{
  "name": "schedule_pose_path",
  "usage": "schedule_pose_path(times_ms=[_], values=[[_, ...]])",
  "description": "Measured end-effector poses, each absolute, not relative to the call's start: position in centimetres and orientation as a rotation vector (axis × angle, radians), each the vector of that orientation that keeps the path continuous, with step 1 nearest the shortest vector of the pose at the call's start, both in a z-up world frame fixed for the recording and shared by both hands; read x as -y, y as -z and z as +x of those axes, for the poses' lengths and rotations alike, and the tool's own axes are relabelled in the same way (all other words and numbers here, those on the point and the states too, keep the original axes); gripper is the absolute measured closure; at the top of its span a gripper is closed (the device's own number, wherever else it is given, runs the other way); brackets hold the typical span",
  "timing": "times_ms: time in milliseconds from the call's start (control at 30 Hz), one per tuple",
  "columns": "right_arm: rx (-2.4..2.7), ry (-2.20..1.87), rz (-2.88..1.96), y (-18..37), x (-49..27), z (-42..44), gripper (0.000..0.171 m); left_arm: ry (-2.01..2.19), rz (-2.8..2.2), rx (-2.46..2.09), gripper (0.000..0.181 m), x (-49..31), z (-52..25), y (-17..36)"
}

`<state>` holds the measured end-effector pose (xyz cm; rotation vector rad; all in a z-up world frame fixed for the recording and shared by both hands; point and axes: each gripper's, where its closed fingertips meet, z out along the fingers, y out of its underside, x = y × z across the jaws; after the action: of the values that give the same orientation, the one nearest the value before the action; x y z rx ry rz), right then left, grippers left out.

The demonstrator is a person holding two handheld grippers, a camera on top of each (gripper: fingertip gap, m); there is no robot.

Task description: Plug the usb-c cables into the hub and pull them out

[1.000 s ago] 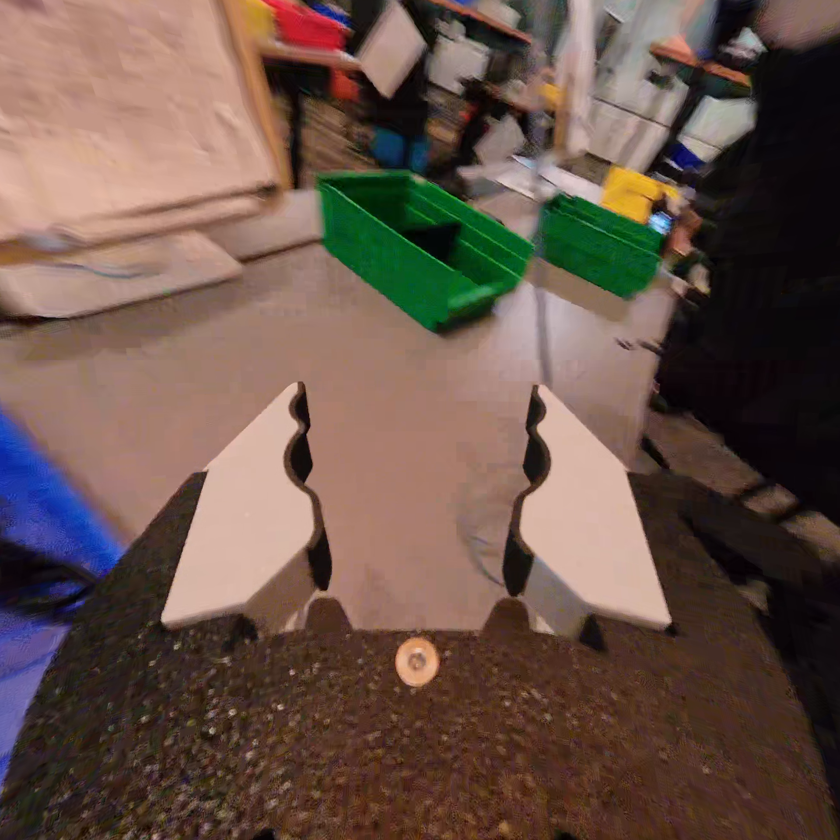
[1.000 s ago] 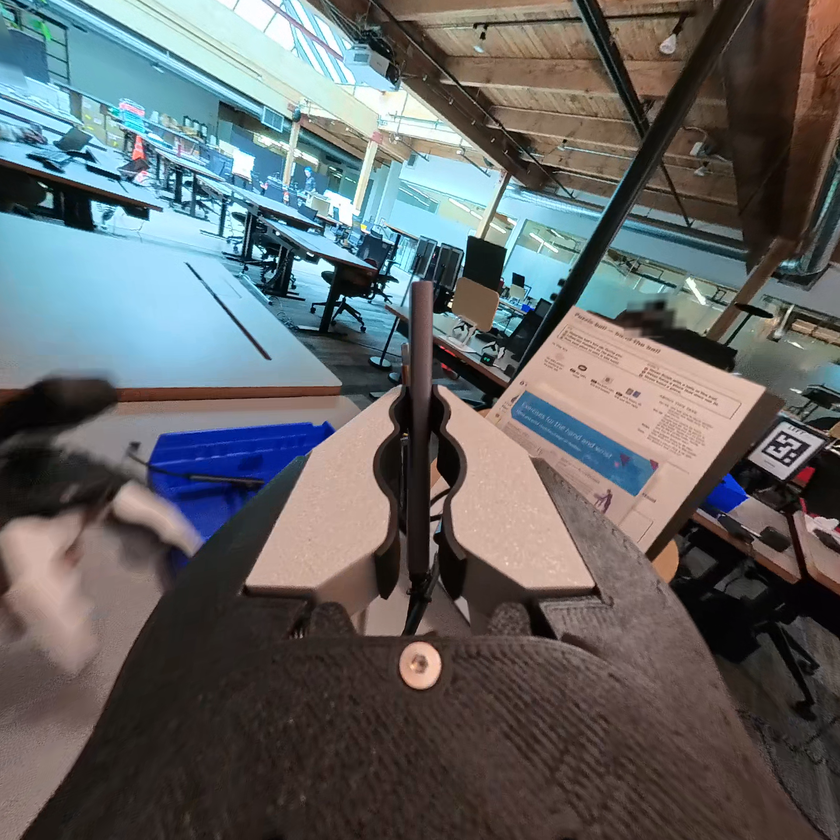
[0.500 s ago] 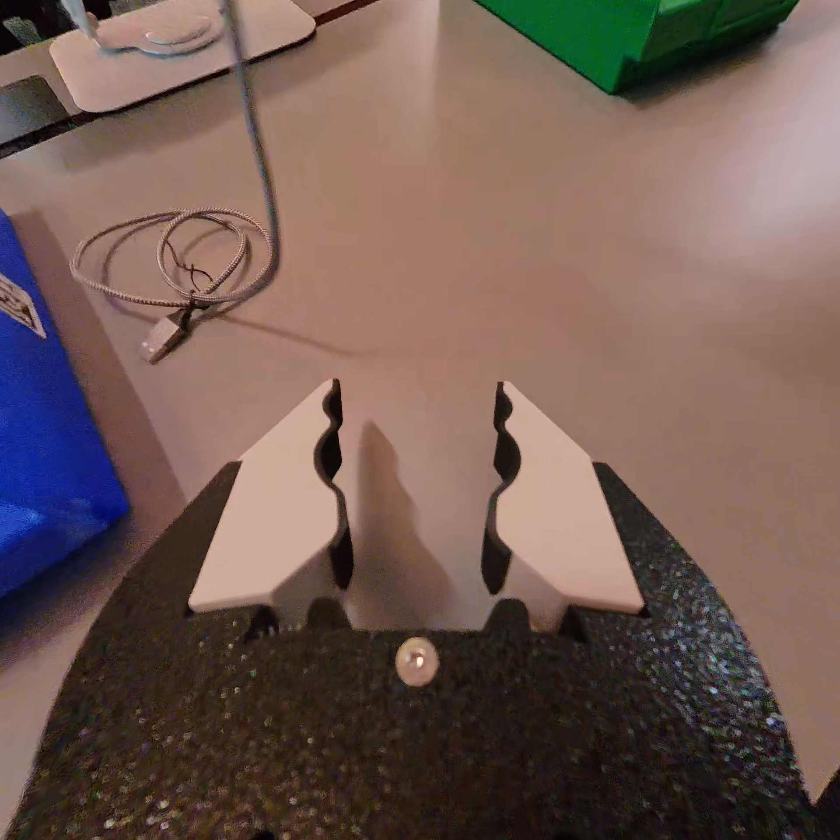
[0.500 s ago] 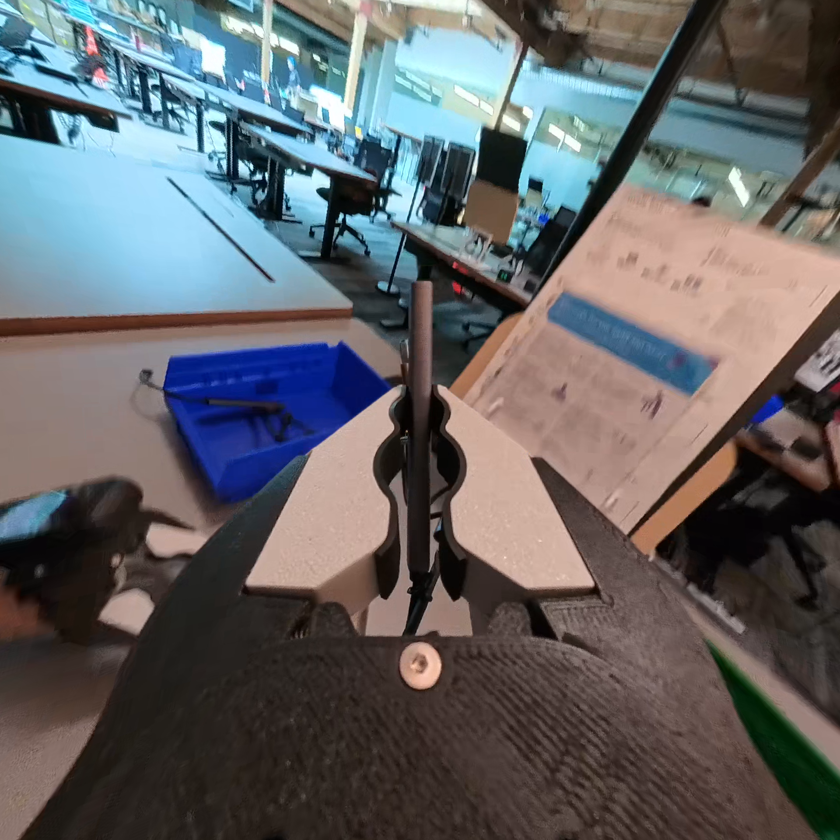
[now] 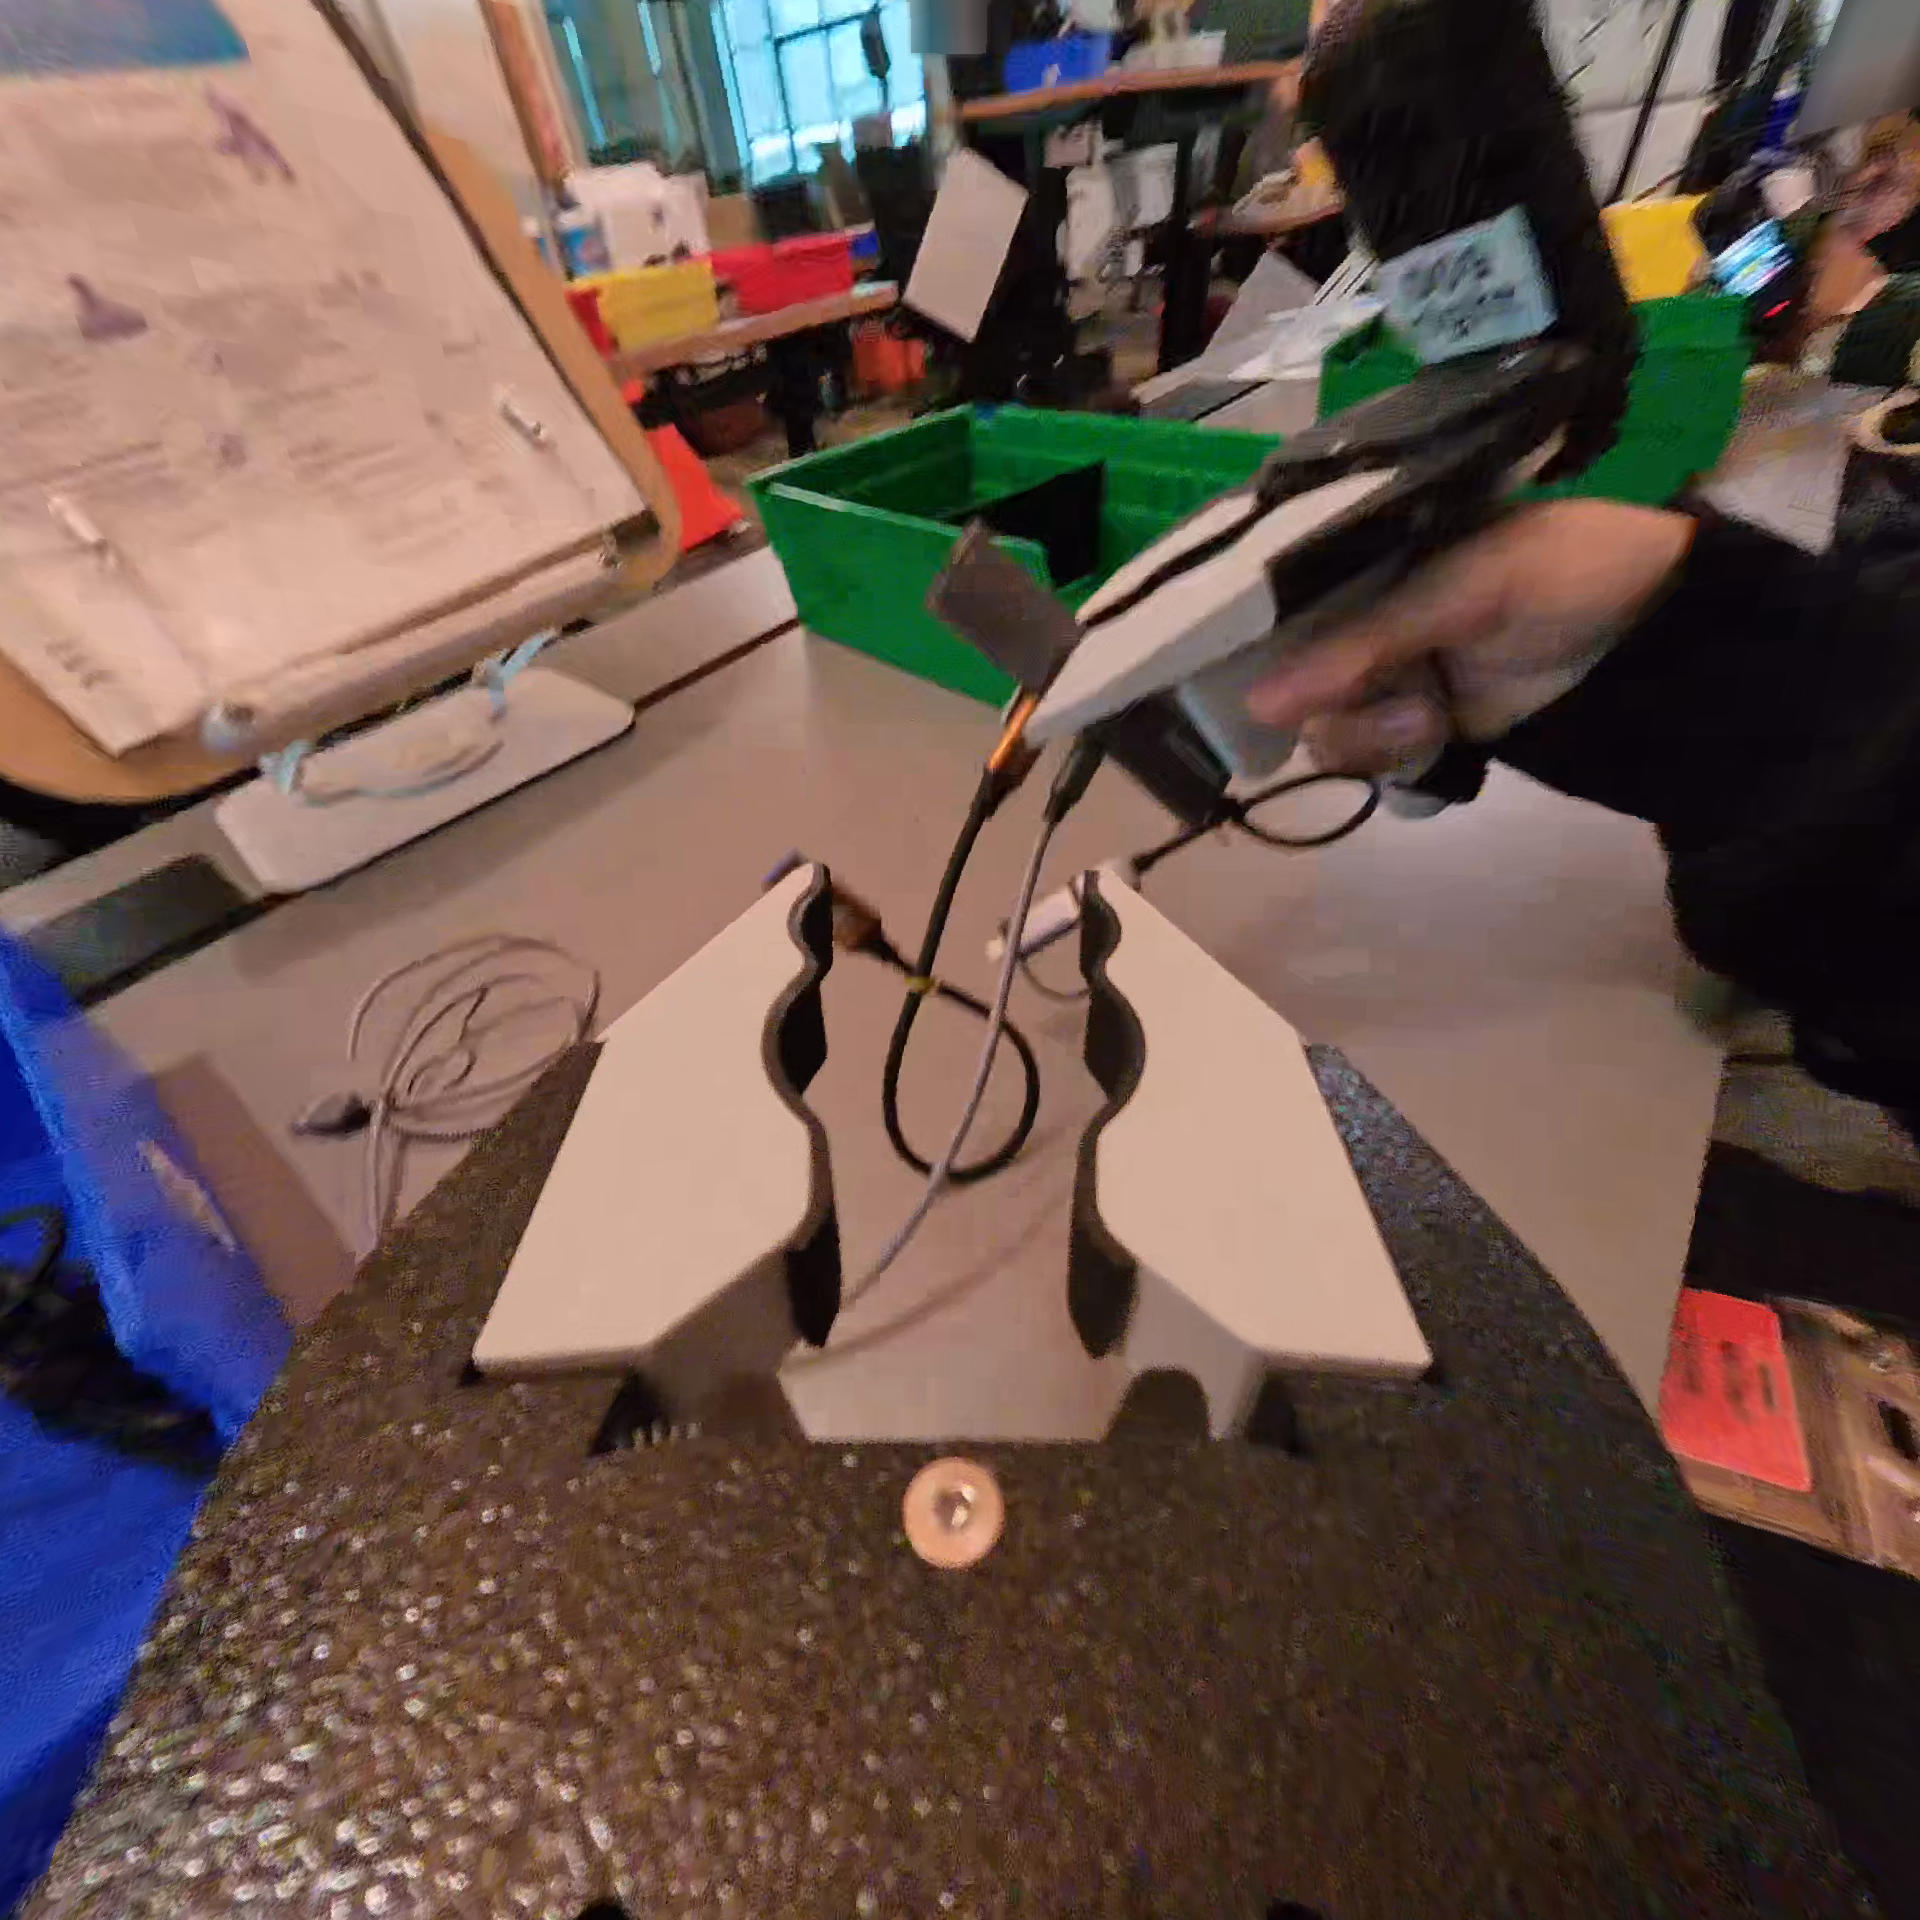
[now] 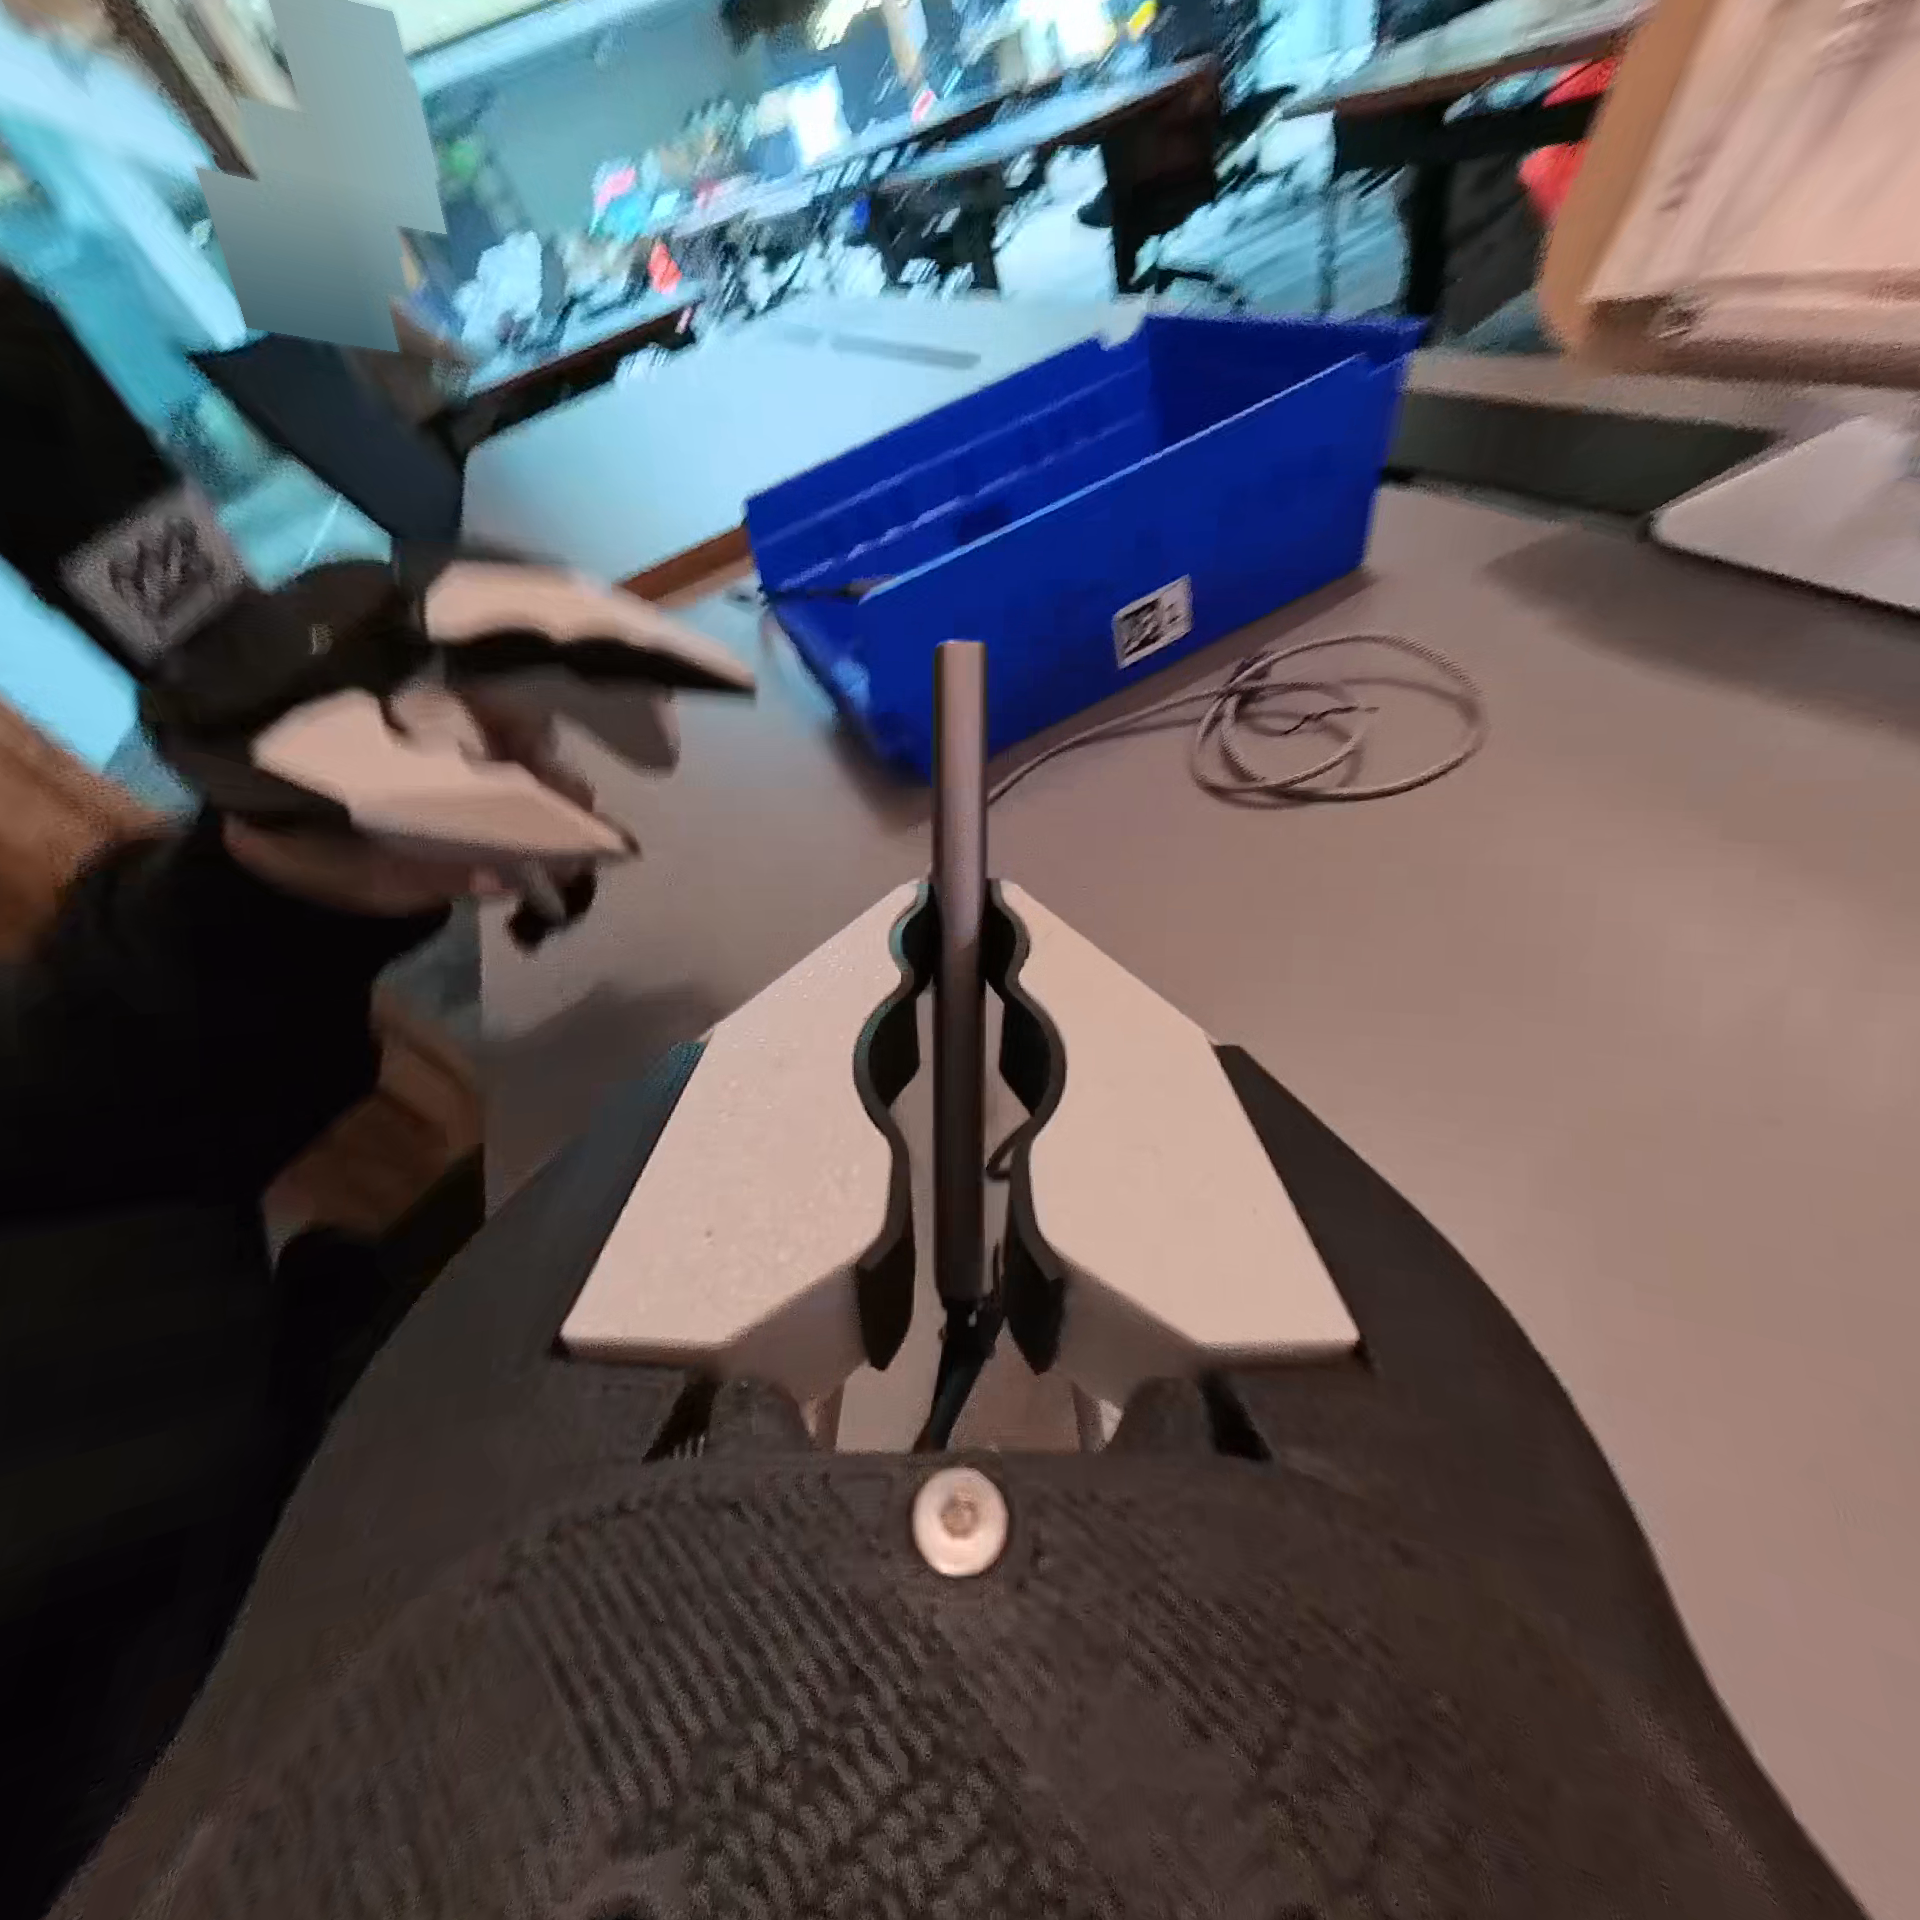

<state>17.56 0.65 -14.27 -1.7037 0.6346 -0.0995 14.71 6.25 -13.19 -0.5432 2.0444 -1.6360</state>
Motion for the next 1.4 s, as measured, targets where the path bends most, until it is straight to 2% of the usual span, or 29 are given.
schedule_pose_path(times_ms=[100, 267, 333, 367, 433, 500, 600, 667, 733, 867, 967, 1167, 1300, 1400], values=[[-0.474, 0.105, -1.82, 14.8, -1.5, 15.5, 0.164, 1.623, -0.328, -2.155, 0.135, -4.5, 14.1, 11.1], [-0.29, 0.12, -1.917, 15.1, -2.4, 13.3, 0.164, 1.311, 0.051, -2.44, 0.133, -1.6, 13.2, 12.3], [-0.263, 0.151, -1.957, 15.4, -2.3, 13.1, 0.164, 1.206, 0.139, -2.527, 0.143, -0.8, 12.7, 13.0], [-0.245, 0.184, -1.986, 15.7, -2.1, 13.2, 0.164, 1.154, 0.149, -2.523, 0.161, -0.7, 13.1, 12.9], [-0.228, 0.242, -2.003, 15.9, -1.9, 13.4, 0.164, 1.117, 0.147, -2.551, 0.167, -0.6, 13.4, 13.0], [-0.224, 0.309, -2.01, 15.9, -1.6, 14.0, 0.161, 1.137, 0.084, -2.612, 0.171, -0.6, 13.4, 13.1], [-0.256, 0.681, -1.856, 13.4, -0.5, 17.3, 0.143, 1.302, -0.153, -2.498, 0.175, -0.8, 15.3, 11.5], [-0.231, 0.945, -1.7, 11.1, 0.1, 18.5, 0.13, 1.561, -0.521, -2.397, 0.175, -1.8, 17.1, 9.7], [-0.157, 1.12, -1.608, 9.8, 0.3, 18.5, 0.124, 1.932, -0.861, -2.276, 0.175, -2.7, 17.8, 8.2], [0.026, 1.283, -1.583, 9.5, -0.7, 17.5, 0.113, 2.294, -1.176, -2.201, 0.176, -3.8, 17.1, 9.2], [0.107, 1.326, -1.628, 10.5, -1.4, 17.3, 0.108, 2.291, -1.247, -2.191, 0.175, -4.5, 16.9, 10.6], [0.252, 1.252, -1.721, 12.6, -2.8, 16.2, 0.119, 2.158, -1.185, -2.306, 0.175, -5.0, 16.1, 12.0], [0.287, 1.161, -1.804, 13.5, -2.6, 15.5, 0.122, 2.082, -1.141, -2.335, 0.175, -5.1, 16.0, 12.4], [0.294, 1.212, -1.945, 14.8, -1.3, 16.2, 0.117, 2.019, -1.138, -2.322, 0.175, -5.6, 16.3, 12.6]])
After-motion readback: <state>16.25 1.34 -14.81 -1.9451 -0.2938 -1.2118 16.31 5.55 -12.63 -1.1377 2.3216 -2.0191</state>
